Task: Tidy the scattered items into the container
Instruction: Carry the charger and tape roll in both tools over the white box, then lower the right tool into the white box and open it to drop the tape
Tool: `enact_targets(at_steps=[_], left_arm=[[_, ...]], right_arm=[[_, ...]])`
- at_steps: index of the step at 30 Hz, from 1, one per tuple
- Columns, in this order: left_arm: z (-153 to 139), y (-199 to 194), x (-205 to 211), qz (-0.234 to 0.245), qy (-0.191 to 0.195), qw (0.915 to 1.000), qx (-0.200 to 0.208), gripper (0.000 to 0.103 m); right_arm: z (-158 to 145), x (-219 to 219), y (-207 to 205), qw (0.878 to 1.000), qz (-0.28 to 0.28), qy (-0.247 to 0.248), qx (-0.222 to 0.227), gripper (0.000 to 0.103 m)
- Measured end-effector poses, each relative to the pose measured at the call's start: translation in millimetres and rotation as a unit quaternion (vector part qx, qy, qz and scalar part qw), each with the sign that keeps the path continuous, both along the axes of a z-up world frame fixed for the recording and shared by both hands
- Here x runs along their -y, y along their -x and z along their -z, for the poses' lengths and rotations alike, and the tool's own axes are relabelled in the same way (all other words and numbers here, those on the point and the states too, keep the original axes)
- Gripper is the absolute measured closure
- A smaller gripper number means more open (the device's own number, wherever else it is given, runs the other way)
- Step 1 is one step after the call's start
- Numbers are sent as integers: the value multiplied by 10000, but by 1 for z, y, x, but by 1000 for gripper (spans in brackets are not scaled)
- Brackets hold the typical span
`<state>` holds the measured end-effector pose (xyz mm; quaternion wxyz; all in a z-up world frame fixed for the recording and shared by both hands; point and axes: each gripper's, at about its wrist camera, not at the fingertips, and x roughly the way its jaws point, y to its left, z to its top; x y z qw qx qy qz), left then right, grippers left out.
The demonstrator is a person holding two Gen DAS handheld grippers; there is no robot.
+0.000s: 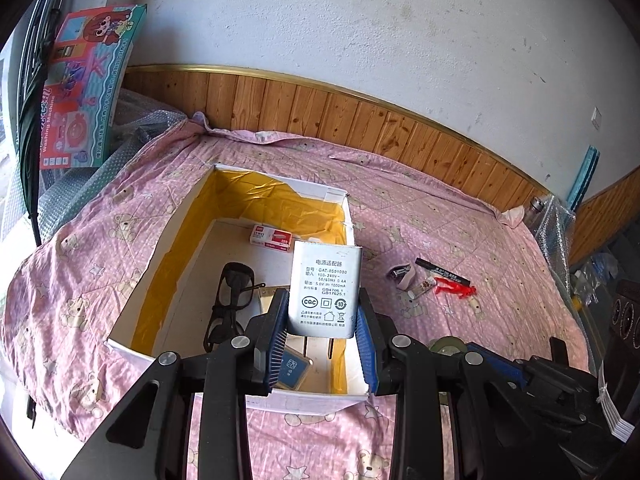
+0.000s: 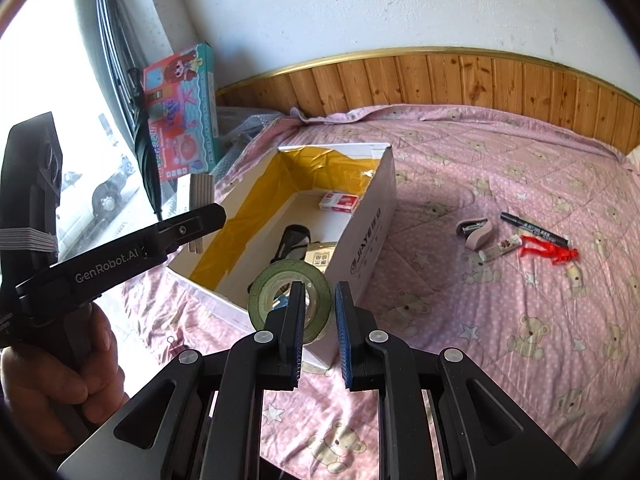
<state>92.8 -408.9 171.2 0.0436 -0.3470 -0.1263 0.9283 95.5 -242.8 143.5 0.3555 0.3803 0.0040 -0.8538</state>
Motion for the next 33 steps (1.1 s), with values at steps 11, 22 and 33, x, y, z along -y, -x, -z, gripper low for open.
enact_targets(at_steps=[11,22,33], left_arm=[[10,12,31,-242,-61,9996,103,70],[28,34,60,-471,-62,9983,323,70],[43,61,85,-582,-128,9963,624,70]], right_arm=[[-2,30,11,9997,-228,-69,-67,88],[2,68,32,9985,-520,-152,-112,88],[7,92,64,9971,-694,-294,-137,88]])
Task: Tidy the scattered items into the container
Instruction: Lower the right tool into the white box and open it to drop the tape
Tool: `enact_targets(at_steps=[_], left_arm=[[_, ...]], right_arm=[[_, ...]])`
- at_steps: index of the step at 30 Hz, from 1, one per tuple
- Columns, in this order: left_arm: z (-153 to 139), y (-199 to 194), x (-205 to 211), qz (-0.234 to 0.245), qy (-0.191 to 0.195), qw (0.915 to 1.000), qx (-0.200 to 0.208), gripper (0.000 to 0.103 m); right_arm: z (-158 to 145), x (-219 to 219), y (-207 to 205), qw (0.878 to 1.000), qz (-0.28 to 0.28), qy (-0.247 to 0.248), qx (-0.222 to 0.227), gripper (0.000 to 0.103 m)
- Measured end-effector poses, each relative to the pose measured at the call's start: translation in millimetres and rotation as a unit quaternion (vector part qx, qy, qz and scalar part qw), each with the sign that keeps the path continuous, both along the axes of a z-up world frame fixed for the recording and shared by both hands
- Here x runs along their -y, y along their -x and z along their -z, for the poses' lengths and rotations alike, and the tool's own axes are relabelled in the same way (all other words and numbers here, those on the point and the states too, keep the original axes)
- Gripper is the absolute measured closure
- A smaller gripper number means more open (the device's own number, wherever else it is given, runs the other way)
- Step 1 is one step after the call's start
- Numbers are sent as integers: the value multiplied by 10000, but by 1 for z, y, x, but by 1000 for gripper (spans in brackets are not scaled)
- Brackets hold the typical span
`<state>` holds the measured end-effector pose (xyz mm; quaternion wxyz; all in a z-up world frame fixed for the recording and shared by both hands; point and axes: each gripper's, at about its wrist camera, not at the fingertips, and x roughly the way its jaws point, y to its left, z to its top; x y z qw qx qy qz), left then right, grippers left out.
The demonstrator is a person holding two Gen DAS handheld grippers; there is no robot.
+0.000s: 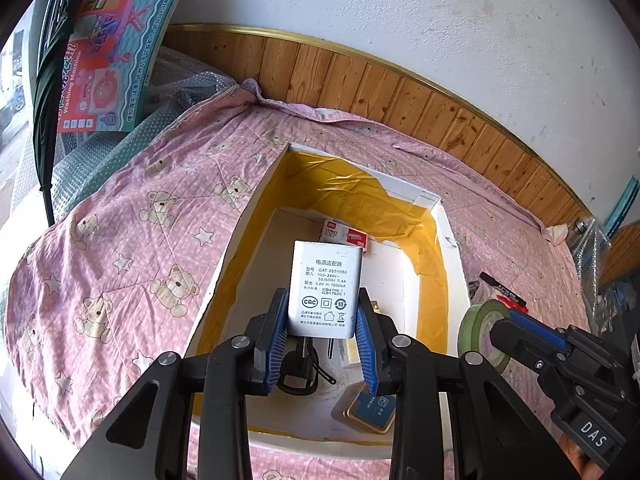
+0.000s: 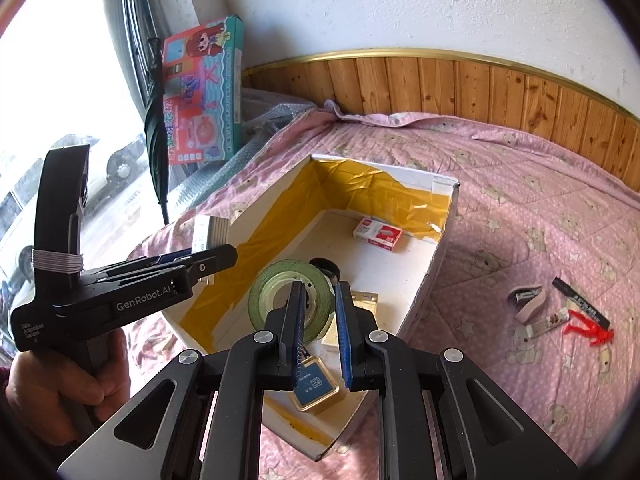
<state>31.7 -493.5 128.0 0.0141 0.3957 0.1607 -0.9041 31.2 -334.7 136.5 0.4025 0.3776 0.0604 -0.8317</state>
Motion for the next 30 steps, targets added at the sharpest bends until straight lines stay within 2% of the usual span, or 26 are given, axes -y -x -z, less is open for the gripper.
enact_targets(at_steps=[8,15,24,30], left_arm=[[18,10,11,150,29,9993,345,70],[28,21,2,324,349,9973,552,70],[42,30,0,407,460,9947,819,70],[43,38,2,527,519,9929,927,70]], right_arm=[[5,17,37,9996,-137,-246,31,88],[11,53,66,9973,-488,-552,82,88],[27,111,101,9878,-974,-1193,216,88],[43,142,134,9816,-1022,-1537,487,88]])
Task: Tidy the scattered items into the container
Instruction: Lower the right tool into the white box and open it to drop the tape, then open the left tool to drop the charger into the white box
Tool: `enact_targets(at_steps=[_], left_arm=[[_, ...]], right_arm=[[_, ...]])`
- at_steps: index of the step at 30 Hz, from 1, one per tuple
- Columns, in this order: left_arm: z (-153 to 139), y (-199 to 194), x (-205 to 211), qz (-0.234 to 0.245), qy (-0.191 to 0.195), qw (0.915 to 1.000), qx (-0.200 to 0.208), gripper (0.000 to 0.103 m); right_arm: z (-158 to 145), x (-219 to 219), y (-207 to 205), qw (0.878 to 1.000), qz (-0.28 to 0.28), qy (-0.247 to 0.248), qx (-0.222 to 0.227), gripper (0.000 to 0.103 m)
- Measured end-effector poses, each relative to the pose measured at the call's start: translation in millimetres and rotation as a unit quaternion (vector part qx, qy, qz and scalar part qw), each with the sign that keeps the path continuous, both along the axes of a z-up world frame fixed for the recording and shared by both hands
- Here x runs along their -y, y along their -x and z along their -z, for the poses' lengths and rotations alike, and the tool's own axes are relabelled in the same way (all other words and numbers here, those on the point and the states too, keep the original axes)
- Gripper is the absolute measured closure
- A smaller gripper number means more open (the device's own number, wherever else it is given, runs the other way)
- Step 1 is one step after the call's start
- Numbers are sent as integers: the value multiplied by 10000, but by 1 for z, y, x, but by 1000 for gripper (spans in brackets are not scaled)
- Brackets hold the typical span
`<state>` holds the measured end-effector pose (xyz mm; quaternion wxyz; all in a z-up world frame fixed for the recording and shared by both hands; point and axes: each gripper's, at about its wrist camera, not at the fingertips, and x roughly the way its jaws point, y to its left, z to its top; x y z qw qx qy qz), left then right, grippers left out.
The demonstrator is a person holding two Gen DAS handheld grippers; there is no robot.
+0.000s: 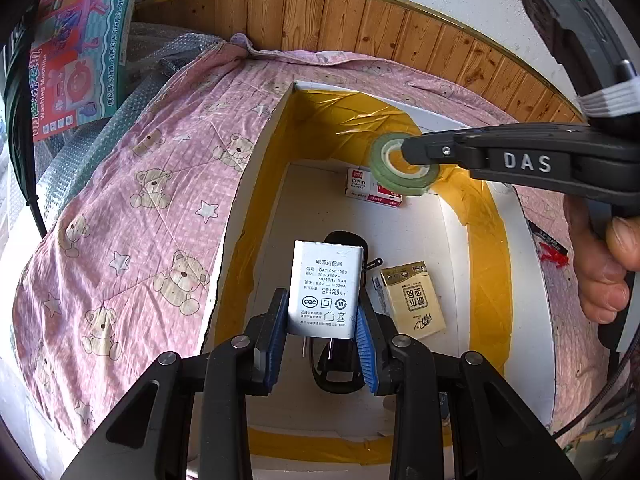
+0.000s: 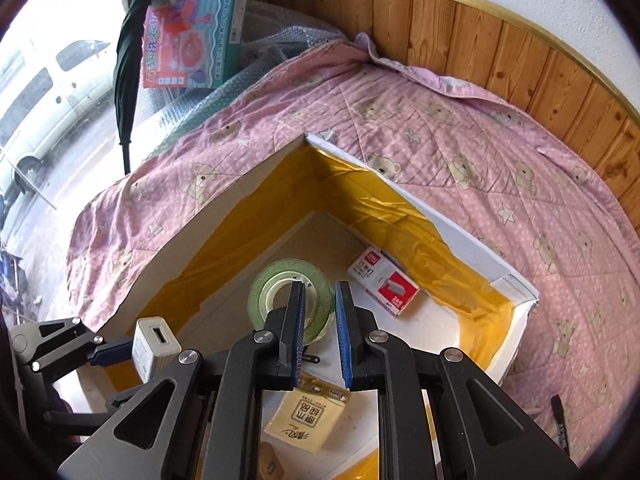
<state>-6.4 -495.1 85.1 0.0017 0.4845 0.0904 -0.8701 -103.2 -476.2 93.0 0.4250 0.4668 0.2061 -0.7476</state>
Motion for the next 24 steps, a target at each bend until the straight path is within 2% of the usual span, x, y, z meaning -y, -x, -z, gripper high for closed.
enact_targets(at_steps=[2,6,9,11,19,21,23,24], left_arm=[[-1,6,-2,147,-54,9999,53,70],[1,15,-4,350,191,9990,201,70],[11,15,-1,478,31,9977,481,70],[12,12,-6,591,306,9964,517,70],[13,6,-9,686,462,9945,648,70],[14,8,-11,665,596,9937,674,69],[15,9,-9,526,691,9939,682,69],[14,9,-8,448,737,9940,673,69]], right_arm=[[7,9,10,9999,26,-79,142,88],[22,26,25,9992,66,-286,273,88],[32,39,31,9985,39,-392,391,88],[36,46,34,9982,43,-422,434,88],[42,64,31,9979,41,-402,503,87],[42,64,31,9976,58,-270,639,85],[42,61,34,9963,130,-134,838,65],[40,58,33,9960,152,-68,882,64]])
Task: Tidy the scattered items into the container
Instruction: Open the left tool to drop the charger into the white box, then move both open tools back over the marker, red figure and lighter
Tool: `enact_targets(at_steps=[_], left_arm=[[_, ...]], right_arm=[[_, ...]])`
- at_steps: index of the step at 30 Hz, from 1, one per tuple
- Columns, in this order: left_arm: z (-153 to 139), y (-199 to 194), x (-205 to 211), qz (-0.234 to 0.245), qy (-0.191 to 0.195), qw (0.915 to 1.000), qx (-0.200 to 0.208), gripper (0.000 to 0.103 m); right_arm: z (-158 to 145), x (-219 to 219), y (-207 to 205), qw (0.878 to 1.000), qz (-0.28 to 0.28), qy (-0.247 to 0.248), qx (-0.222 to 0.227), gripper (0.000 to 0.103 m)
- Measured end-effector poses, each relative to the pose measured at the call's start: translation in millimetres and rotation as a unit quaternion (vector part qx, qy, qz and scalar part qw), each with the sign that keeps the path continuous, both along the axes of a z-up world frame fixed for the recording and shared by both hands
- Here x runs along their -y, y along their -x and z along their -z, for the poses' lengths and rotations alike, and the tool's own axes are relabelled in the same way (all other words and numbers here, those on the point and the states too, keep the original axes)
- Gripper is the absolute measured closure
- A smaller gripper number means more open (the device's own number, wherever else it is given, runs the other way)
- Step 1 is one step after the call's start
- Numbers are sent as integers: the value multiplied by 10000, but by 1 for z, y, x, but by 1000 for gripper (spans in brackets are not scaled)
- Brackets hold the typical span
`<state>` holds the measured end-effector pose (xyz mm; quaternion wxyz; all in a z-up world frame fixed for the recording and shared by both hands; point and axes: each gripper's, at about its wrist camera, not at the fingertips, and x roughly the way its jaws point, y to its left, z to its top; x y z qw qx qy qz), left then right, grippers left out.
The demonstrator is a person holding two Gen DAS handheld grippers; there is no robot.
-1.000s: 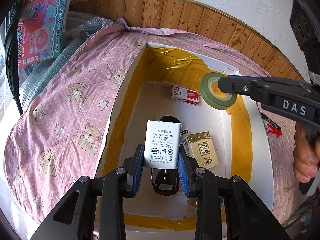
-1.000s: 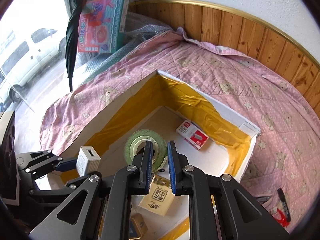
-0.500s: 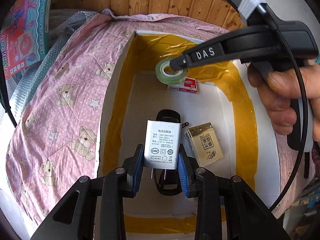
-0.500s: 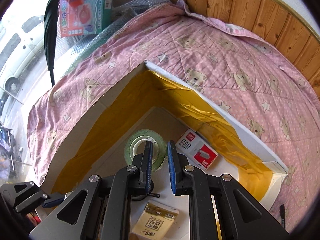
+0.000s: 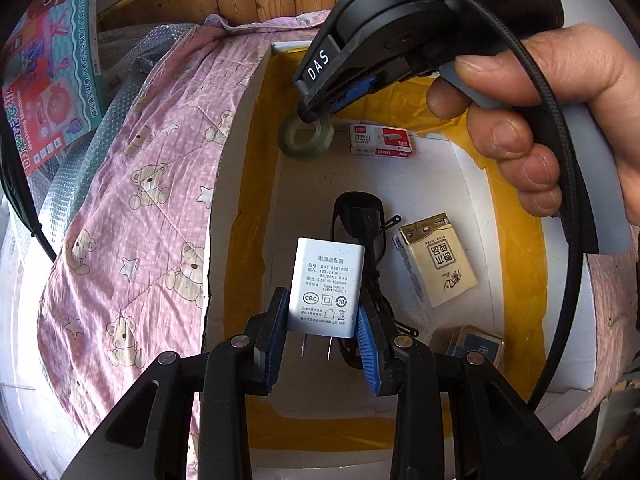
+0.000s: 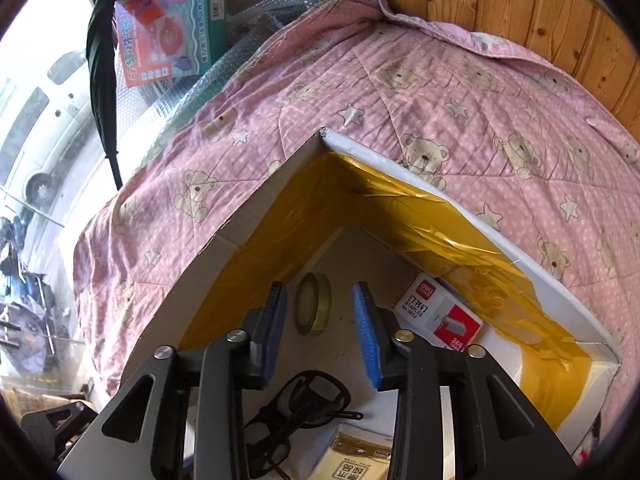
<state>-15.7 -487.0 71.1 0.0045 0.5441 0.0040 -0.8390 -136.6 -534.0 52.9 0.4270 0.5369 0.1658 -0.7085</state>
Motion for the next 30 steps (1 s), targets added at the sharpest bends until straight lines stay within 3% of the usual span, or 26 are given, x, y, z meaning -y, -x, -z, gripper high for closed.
enact_targets(at_steps=[3,18,30], left_arm=[[-4,-2,3,-166,149,9997,-61,68],[-49,-53,-17,-333,27,9982,-488,68],[-89,-98,-52,-205,4,9951,-964,68]], right_arm=[[-11,-14,-3,9997,129,189,39,64],[-75,-101,-73,9945,353,987,-34,64],[-111,-181,-128,9796,573,1915,-192,64]])
